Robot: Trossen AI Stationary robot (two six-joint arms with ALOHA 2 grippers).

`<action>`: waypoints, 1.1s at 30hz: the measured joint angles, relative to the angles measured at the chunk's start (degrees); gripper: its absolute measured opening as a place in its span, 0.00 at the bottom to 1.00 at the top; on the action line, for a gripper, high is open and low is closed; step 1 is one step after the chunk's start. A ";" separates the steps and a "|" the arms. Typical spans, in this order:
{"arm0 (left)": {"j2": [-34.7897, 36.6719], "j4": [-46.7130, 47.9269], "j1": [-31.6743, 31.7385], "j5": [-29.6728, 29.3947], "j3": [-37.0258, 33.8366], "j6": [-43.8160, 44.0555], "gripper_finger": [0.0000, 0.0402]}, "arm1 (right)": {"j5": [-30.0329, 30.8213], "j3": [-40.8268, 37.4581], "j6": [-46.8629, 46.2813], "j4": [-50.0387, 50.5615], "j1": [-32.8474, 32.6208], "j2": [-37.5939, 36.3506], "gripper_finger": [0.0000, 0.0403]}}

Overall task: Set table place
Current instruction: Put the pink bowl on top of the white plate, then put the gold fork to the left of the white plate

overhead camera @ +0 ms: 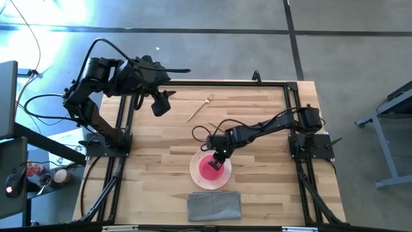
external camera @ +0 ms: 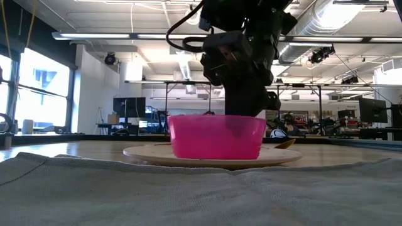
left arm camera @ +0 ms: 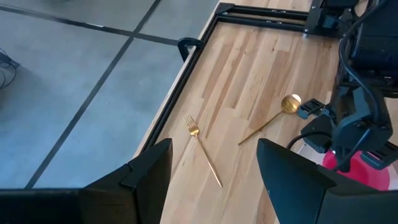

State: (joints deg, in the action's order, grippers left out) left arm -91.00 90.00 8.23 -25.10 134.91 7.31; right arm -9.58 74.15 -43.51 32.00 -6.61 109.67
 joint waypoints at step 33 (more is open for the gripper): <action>-19.43 -43.59 25.52 21.07 -48.82 12.14 0.55 | 26.35 0.02 -2.35 35.66 1.68 -41.59 0.34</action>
State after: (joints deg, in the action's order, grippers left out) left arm -110.43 46.41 33.75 -4.03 86.10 19.45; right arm 16.77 74.17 -45.86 67.66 -4.93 68.09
